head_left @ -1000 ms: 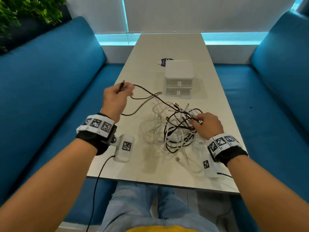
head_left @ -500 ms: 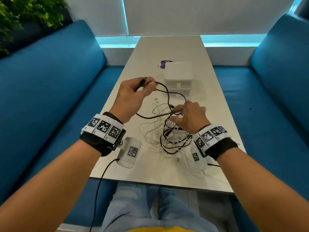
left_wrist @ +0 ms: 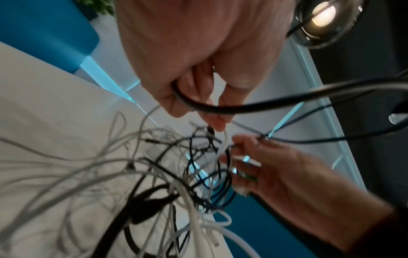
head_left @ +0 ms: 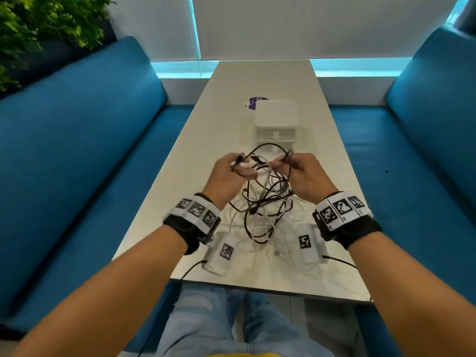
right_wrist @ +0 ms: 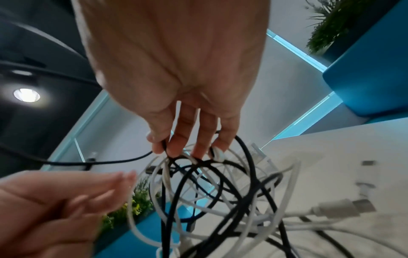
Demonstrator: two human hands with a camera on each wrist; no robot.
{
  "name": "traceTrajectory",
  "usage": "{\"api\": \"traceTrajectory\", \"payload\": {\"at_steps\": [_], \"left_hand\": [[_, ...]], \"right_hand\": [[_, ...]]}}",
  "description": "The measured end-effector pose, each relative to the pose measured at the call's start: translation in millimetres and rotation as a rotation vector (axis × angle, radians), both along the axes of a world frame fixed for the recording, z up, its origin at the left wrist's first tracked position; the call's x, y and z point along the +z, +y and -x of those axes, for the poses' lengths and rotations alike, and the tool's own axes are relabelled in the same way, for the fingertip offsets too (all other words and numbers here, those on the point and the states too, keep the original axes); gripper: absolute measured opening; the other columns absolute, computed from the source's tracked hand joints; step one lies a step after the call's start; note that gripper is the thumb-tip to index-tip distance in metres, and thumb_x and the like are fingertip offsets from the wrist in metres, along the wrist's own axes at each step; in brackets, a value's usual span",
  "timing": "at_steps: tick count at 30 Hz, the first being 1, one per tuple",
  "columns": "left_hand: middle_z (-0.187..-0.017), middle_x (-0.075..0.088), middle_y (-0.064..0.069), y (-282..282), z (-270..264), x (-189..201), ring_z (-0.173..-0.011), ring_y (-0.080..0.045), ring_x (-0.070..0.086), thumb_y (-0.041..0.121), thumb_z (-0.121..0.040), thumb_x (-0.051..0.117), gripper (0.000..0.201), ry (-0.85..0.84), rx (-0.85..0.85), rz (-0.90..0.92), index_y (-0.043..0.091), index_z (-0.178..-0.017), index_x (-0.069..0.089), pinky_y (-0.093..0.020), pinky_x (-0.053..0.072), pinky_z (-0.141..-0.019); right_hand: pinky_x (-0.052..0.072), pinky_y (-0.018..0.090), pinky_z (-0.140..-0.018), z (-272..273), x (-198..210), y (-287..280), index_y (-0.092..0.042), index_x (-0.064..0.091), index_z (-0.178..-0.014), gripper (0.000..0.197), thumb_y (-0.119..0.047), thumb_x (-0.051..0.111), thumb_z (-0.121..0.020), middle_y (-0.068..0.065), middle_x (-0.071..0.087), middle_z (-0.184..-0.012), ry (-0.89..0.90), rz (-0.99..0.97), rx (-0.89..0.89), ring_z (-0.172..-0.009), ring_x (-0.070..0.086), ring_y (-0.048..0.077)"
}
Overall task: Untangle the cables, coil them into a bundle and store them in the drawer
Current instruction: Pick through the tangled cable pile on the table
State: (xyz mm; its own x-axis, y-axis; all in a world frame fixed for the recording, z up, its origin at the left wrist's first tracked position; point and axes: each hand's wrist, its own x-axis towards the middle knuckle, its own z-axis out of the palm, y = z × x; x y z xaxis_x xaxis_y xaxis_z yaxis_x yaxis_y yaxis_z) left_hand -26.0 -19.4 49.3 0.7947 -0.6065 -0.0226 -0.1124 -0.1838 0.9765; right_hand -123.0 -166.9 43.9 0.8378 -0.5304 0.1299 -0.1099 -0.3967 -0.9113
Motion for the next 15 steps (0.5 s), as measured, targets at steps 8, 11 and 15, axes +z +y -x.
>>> {"api": "traceTrajectory", "payload": {"at_steps": [8,11,15], "left_hand": [[-0.077,0.063,0.008,-31,17,-16,-0.073,-0.006,0.061,0.032,-0.071,0.083,0.025,-0.413,0.078,0.053,0.022,-0.085,0.064,-0.017,0.046,-0.067],[-0.073,0.062,0.004,-33,21,-22,-0.072,-0.014,0.059,0.027,-0.072,0.082,0.026,-0.488,0.142,0.12,0.021,-0.082,0.059,-0.031,0.051,-0.068],[-0.079,0.069,-0.001,-36,23,-28,-0.076,-0.019,0.064,0.039,-0.077,0.067,0.028,-0.518,0.12,0.136,0.013,-0.086,0.072,-0.038,0.054,-0.074]], "right_hand": [[0.052,0.039,-0.082,9,16,-3,-0.006,0.073,-0.082,0.019,-0.017,0.059,-0.091,0.009,0.073,-0.079,-0.11,0.031,0.039,-0.081,0.069,0.021],[0.051,0.049,-0.085,9,19,3,-0.002,0.072,-0.082,0.02,-0.018,0.061,-0.088,0.015,0.072,-0.08,-0.104,-0.017,0.059,-0.084,0.068,0.03],[0.053,0.048,-0.08,8,23,7,-0.002,0.071,-0.08,0.023,-0.02,0.061,-0.089,0.017,0.071,-0.077,-0.132,-0.017,0.075,-0.081,0.067,0.033]]}}
